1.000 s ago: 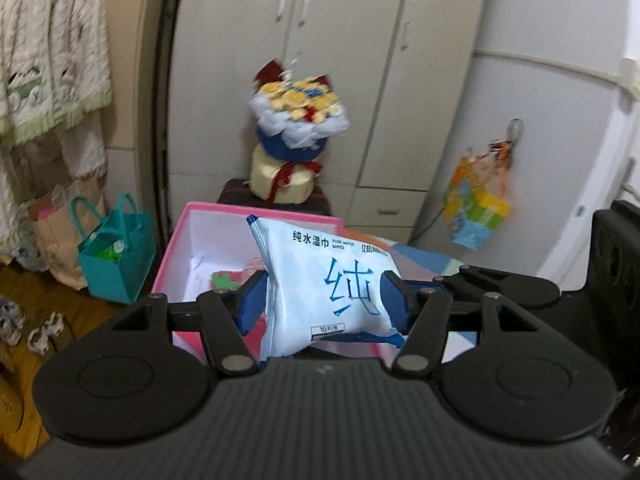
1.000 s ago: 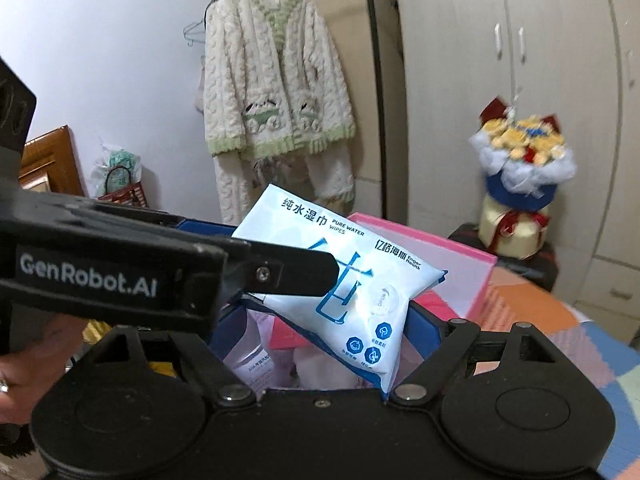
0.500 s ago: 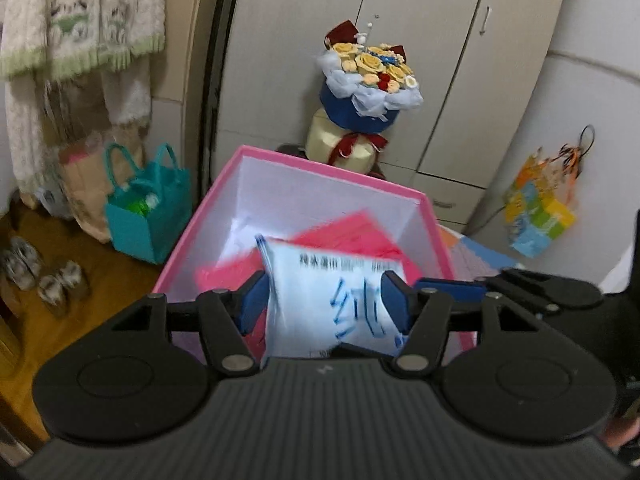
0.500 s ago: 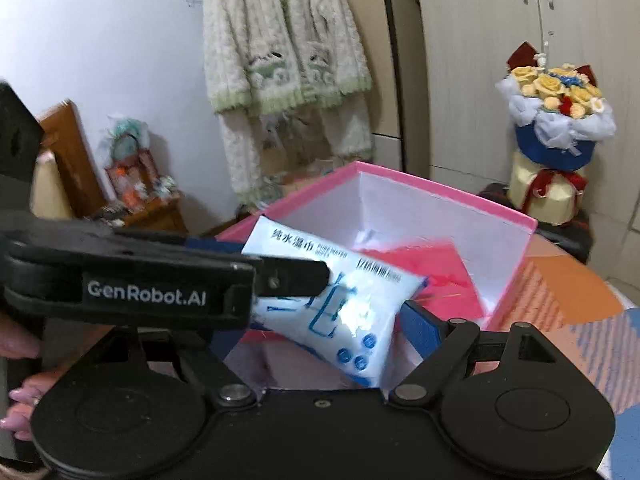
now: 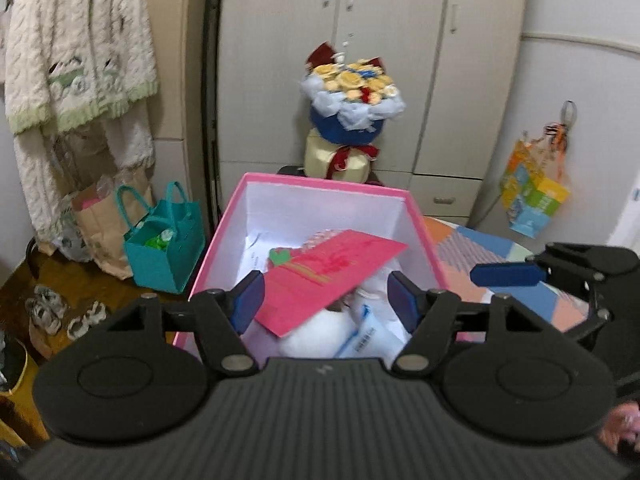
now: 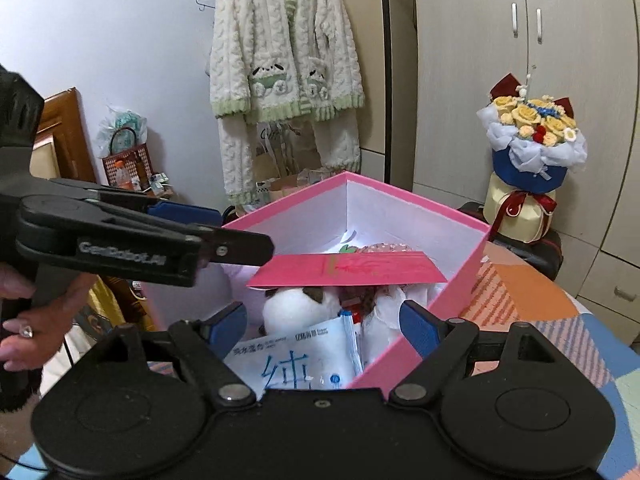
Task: Organize soft objects
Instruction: 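Withdraw the right tool and move it to the small white tissue pack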
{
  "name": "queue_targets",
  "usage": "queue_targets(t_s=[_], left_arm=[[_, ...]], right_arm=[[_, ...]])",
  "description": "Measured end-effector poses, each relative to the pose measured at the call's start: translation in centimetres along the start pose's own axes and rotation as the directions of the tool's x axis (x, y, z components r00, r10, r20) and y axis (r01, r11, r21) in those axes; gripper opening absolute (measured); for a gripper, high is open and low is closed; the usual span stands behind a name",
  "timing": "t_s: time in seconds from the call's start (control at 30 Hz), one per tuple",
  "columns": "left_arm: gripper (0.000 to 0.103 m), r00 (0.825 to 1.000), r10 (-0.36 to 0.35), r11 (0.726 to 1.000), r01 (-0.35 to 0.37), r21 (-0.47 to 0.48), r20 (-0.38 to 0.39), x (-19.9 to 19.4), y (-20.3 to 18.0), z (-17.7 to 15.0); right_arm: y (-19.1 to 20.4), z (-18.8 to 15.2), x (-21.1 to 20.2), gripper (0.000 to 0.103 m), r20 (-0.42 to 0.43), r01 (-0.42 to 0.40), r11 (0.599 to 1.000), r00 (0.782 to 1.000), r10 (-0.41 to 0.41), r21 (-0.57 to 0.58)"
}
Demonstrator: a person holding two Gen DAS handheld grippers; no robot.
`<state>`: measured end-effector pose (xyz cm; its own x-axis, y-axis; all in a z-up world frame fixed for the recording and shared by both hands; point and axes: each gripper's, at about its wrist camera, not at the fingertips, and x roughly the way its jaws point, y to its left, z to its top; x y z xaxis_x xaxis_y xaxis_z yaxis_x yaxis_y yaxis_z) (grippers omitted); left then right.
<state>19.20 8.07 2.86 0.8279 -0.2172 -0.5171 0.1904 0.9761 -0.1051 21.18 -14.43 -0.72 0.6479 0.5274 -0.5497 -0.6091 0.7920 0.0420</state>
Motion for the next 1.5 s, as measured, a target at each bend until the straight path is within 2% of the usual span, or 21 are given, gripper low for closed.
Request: queue_targets(t_s=[0.13, 0.23, 0.37, 0.6, 0.73, 0.83, 0.97, 1.07, 1.2, 1.27, 1.37, 1.5], left_arm=[[0.069, 0.999, -0.038, 0.997, 0.036, 0.061, 0.033, -3.5, -1.5, 0.5], [0.078, 0.995, -0.073, 0.992, 0.065, 0.106, 0.068, -6.1, -2.7, 0.3], [0.078, 0.989, -0.118, 0.981, 0.101, 0.166, 0.093, -8.0, -4.9, -0.5], [0.078, 0.979, -0.204, 0.956, 0.194, 0.222, 0.022, -6.9, -9.8, -3.2], [0.078, 0.970, -0.243, 0.939, 0.241, 0.244, -0.020, -5.3, -12.9, -4.7], [0.078, 0.965, -0.259, 0.937, 0.258, 0.235, -0.026, -4.4, -14.1, -4.9], [0.077, 0.976, -0.219, 0.948, 0.216, 0.232, -0.012, -3.0, -15.8, -5.6], [0.076, 0.981, -0.191, 0.957, 0.193, 0.215, -0.029, -1.2, -17.3, -6.7], [0.075, 0.987, -0.163, 0.980, 0.163, 0.113, -0.014, 0.7, -18.8, -8.1], [0.075, 0.991, -0.134, 0.989, 0.134, 0.067, -0.015, 2.0, -19.2, -8.9], [0.075, 0.999, -0.032, 0.999, 0.032, 0.039, -0.003, 4.2, -19.7, -10.1], [0.075, 0.997, 0.076, 0.997, -0.076, 0.009, -0.021, 6.9, -19.5, -11.6]], right_arm=[[-0.3, -0.4, -3.4, 0.087, 0.016, 0.005, 1.000, 1.000, -0.005, 0.024], [-1.2, -0.8, -6.2, 0.087, 0.044, 0.021, 0.999, 0.999, -0.023, 0.047], [-2.8, -1.8, -9.4, 0.087, 0.078, 0.032, 0.995, 0.996, -0.040, 0.099], [-5.5, -3.6, -12.7, 0.087, 0.087, 0.076, 0.986, 0.992, -0.089, 0.146], [-6.6, -4.4, -12.8, 0.087, 0.070, 0.083, 0.986, 0.993, -0.094, 0.146], [-7.4, -5.2, -12.6, 0.087, 0.059, 0.092, 0.989, 0.993, -0.100, 0.114], [-9.3, -5.8, -11.9, 0.087, 0.073, 0.081, 0.992, 0.993, -0.088, 0.094], [-10.9, -6.0, -10.6, 0.087, 0.072, 0.014, 0.996, 0.997, -0.020, 0.085], [-12.4, -5.8, -7.7, 0.087, 0.033, -0.094, 0.995, 0.995, 0.092, 0.045], [-12.7, -5.5, -6.0, 0.087, -0.020, -0.133, 0.991, 0.991, 0.133, -0.006], [-13.0, -5.4, -3.8, 0.087, -0.092, -0.176, 0.980, 0.982, 0.167, -0.094], [-13.7, -5.2, -1.2, 0.087, -0.151, -0.242, 0.960, 0.964, 0.221, -0.140]])
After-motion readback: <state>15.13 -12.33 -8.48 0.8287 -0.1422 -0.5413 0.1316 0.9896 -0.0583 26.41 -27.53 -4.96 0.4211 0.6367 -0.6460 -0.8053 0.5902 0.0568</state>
